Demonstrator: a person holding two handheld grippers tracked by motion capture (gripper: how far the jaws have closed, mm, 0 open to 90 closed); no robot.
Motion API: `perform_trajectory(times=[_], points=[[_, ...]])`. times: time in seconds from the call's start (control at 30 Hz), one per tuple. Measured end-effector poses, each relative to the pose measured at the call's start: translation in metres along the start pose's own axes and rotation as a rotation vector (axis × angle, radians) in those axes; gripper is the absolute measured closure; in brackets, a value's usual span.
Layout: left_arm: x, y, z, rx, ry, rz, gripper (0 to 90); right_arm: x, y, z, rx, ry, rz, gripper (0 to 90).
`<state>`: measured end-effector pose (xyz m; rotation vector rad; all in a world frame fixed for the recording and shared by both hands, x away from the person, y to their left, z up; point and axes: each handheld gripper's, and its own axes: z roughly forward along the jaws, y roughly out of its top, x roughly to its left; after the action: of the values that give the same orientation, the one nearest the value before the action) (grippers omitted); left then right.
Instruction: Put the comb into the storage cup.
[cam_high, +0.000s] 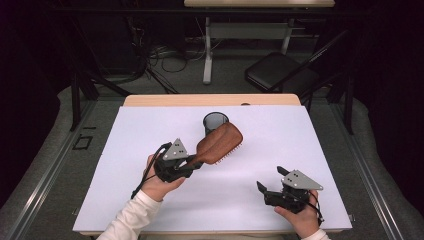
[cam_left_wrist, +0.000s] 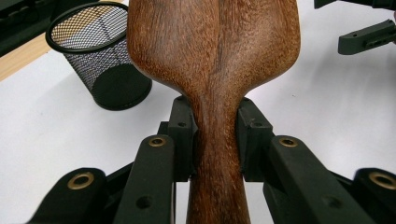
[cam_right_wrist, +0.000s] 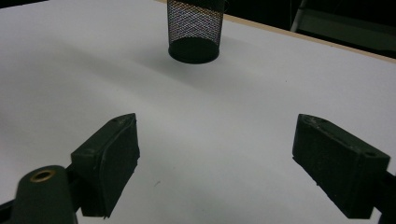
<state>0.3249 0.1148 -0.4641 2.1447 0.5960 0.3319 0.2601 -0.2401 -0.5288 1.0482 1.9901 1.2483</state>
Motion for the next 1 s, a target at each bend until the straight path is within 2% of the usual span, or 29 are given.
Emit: perform_trajectory(times=[0.13,0.3,0.47,0.63,0.7,0.73,0.83,1.0], points=[[0.000,-0.001,0.000,-0.001,0.004,-0.002,71.4,0.001,0.000,0.001,0.007,-0.003,-0.009,14.2],[0.000,-0.002,0.000,-0.003,0.005,0.001,71.4,-0.001,0.001,0.001,0.006,0.007,0.016,14.2],[0.001,-0.004,0.000,-0.001,0.009,0.003,71.4,-0.001,0.006,0.002,0.000,0.036,0.079,14.6],[0.001,-0.004,0.000,0.002,0.016,0.001,71.4,0.000,0.013,0.004,0.014,0.064,0.120,15.0],[0.001,-0.004,-0.001,0.002,0.016,0.001,71.4,0.000,0.014,0.005,0.019,0.065,0.123,15.0],[0.001,-0.005,0.000,0.001,0.015,0.001,71.3,0.000,0.017,0.007,0.021,0.076,0.153,15.1],[0.001,-0.005,0.000,0.002,0.016,0.002,71.4,-0.001,0.021,0.008,0.030,0.104,0.202,15.7],[0.000,-0.006,0.001,0.006,0.018,0.000,71.4,-0.001,0.029,0.010,0.030,0.139,0.253,17.1]])
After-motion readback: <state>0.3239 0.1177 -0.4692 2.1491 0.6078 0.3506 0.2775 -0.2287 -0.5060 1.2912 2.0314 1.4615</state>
